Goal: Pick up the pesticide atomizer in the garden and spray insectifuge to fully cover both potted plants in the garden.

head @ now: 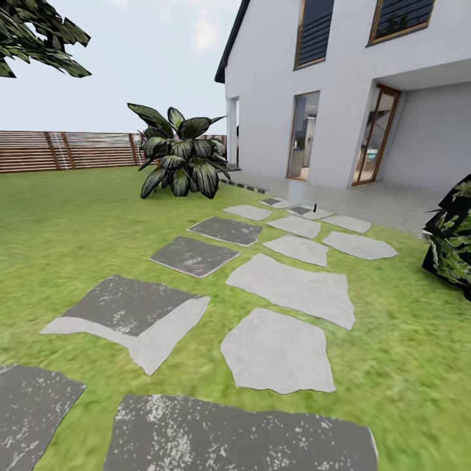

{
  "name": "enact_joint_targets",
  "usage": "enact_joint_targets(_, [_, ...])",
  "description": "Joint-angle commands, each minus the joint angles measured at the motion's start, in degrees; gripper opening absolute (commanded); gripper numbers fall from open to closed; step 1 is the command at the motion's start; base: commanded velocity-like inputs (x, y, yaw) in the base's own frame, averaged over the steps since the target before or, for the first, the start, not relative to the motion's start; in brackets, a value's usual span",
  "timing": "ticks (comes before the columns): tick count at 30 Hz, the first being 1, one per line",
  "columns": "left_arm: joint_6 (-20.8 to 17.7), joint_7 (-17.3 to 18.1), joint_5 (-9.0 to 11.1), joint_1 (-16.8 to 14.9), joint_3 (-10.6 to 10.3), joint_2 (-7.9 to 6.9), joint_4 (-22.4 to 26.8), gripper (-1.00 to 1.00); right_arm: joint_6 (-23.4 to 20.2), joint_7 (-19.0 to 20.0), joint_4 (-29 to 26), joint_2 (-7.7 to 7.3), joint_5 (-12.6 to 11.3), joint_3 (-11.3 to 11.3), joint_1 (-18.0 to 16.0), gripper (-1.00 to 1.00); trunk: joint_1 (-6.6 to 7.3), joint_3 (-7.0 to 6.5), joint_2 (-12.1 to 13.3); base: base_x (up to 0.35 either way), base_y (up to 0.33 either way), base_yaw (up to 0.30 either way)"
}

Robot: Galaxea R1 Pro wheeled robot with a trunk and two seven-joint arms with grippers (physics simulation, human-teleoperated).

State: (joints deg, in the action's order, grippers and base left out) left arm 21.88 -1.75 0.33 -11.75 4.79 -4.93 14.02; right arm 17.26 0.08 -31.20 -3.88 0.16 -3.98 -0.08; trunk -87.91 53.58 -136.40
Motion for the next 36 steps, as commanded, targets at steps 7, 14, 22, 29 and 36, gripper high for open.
enact_joint_targets(7, [0.2,0.0,0.1,0.0,0.1,0.01,0.0,1.00,0.1,0.0,0.0,0.01,0.0,-0.1,0.0,1.00,-0.03,0.05,0.0,0.339,0.000,0.000])
enact_joint_targets(14, [0.2,0.0,0.1,0.0,0.1,0.01,0.0,1.00,0.1,0.0,0.0,0.01,0.0,-0.1,0.0,1.00,-0.03,0.05,0.0,0.339,0.000,0.000])
enact_joint_targets(22, [0.2,0.0,0.0,0.0,0.1,0.01,0.0,1.00,0.1,0.0,0.0,0.01,0.0,-0.1,0.0,1.00,-0.03,0.05,0.0,0.339,0.000,0.000])
enact_joint_targets(29, [0.2,0.0,-0.1,0.0,0.1,0.01,0.0,1.00,0.1,0.0,0.0,0.01,0.0,-0.1,0.0,1.00,-0.03,0.05,0.0,0.339,0.000,0.000])
enact_joint_targets(36, [0.2,0.0,-0.2,0.0,0.1,0.01,0.0,1.00,0.1,0.0,0.0,0.01,0.0,-0.1,0.0,1.00,-0.03,0.05,0.0,0.339,0.000,0.000])
